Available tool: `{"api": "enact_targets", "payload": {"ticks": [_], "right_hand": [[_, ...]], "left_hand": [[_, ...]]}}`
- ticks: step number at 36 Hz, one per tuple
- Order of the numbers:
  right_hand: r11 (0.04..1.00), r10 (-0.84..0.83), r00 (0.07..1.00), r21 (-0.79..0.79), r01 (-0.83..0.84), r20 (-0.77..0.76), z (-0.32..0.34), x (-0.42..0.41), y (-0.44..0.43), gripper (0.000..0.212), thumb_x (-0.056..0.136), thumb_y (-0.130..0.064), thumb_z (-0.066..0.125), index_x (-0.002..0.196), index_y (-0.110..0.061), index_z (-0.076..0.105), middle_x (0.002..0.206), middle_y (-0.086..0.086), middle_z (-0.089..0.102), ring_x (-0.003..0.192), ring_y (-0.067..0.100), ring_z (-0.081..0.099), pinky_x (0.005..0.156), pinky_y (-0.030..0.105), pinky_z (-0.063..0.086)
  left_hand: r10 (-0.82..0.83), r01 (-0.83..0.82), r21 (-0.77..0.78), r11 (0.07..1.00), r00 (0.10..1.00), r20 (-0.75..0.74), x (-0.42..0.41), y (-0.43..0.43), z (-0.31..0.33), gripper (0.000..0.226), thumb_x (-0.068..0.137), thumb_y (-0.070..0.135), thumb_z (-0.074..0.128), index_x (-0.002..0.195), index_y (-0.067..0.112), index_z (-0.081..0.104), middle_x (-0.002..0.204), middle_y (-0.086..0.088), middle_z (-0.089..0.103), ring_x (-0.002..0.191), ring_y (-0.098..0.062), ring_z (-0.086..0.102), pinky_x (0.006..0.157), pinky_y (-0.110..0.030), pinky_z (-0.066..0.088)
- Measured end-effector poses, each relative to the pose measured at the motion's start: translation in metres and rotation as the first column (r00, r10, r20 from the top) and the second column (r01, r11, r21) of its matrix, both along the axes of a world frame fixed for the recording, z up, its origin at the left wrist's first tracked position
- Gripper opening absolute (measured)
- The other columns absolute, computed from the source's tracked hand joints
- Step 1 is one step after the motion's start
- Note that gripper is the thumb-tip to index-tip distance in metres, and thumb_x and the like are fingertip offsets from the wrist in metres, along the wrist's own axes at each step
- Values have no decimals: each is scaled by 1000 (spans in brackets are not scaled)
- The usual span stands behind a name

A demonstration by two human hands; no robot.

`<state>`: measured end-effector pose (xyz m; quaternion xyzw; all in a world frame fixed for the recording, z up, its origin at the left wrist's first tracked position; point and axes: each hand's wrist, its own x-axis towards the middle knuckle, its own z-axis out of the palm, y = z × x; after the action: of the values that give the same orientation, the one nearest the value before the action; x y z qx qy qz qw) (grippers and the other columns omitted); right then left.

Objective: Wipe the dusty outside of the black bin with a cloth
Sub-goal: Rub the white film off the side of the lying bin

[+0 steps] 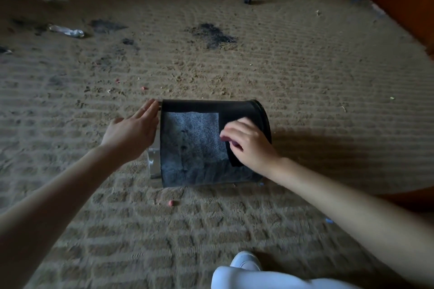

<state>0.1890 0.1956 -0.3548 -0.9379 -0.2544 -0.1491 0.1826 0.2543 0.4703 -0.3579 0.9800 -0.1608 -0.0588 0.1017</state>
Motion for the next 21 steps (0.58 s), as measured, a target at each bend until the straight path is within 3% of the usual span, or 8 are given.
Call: {"api": "enact_targets", "payload": {"ticks": [4, 7, 11, 17, 21], "right_hand": [[989, 93, 996, -114, -94, -14, -17, -25, -10, 19, 79, 2, 57, 94, -4, 68, 96, 8, 64, 92, 23, 53, 85, 31, 46], [972, 155, 988, -176, -156, -15, -29, -41, -17, 23, 84, -2, 50, 96, -3, 69, 96, 8, 66, 92, 22, 52, 80, 33, 49], [967, 206, 978, -150, -206, -18, -20, -34, -17, 22, 84, -1, 50, 94, -4, 69, 94, 7, 66, 89, 22, 51, 80, 31, 47], [995, -69, 998, 67, 69, 8, 26, 43, 1, 17, 77, 8, 63, 84, -6, 70, 89, 5, 67, 86, 24, 57, 83, 28, 41], [994, -102, 993, 44, 105, -61, 23, 69, 15, 20, 77, 8, 60, 83, -7, 70, 87, 4, 67, 85, 24, 56, 78, 36, 47]], "left_hand": [[8, -8, -22, 1000, 1000, -9, 0, 0, 1, 52, 99, 40, 12, 148, 33, -1, 154, 17, -4, 114, -22, 57, 98, -43, 38], [5, -6, -32, 999, 1000, -12, 0, -1, 1, 52, 99, 39, 13, 149, 31, -1, 154, 17, -4, 111, -22, 59, 96, -43, 39], [11, -12, -46, 999, 1000, -15, 1, -2, 0, 52, 99, 40, 12, 148, 32, -1, 154, 18, -4, 117, -21, 55, 98, -43, 37], [-6, 5, -49, 999, 1000, -23, -1, 0, 1, 52, 99, 38, 13, 148, 32, -3, 154, 18, -6, 123, -19, 50, 100, -42, 36], [-9, 8, -37, 999, 1000, -17, -1, 1, 2, 52, 99, 40, 12, 148, 33, -2, 153, 19, -6, 124, -17, 49, 100, -40, 36]]}}
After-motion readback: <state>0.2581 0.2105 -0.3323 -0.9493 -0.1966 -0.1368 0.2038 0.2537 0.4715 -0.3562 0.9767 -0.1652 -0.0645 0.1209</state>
